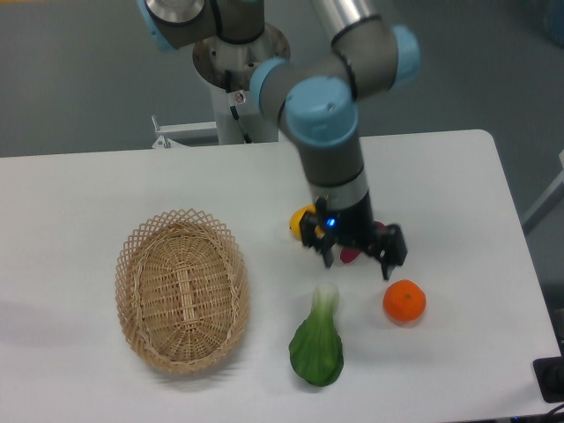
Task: Place the green vegetable on the table
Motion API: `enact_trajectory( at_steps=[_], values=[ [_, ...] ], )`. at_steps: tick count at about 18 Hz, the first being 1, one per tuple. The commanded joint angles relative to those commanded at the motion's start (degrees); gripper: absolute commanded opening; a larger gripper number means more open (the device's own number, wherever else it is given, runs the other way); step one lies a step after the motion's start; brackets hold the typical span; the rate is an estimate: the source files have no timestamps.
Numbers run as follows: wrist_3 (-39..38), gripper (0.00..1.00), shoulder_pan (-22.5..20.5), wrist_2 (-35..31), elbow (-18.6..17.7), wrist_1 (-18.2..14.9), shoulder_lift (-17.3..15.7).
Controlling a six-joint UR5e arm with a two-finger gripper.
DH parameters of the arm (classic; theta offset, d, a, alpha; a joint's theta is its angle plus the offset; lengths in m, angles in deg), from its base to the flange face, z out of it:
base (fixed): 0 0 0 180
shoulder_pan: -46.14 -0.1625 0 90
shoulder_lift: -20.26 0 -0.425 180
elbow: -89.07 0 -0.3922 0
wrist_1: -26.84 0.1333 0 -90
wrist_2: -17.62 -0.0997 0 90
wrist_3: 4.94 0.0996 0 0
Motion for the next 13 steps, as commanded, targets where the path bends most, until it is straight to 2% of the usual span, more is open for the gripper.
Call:
enact_trajectory(
  at_steps=[6, 13],
  values=[
    [9.77, 1.00, -4.31, 2.71, -0.70, -4.58, -3.35],
    [10.85, 1.00, -5.02, 3.95, -1.06, -3.88, -3.26]
  ],
)
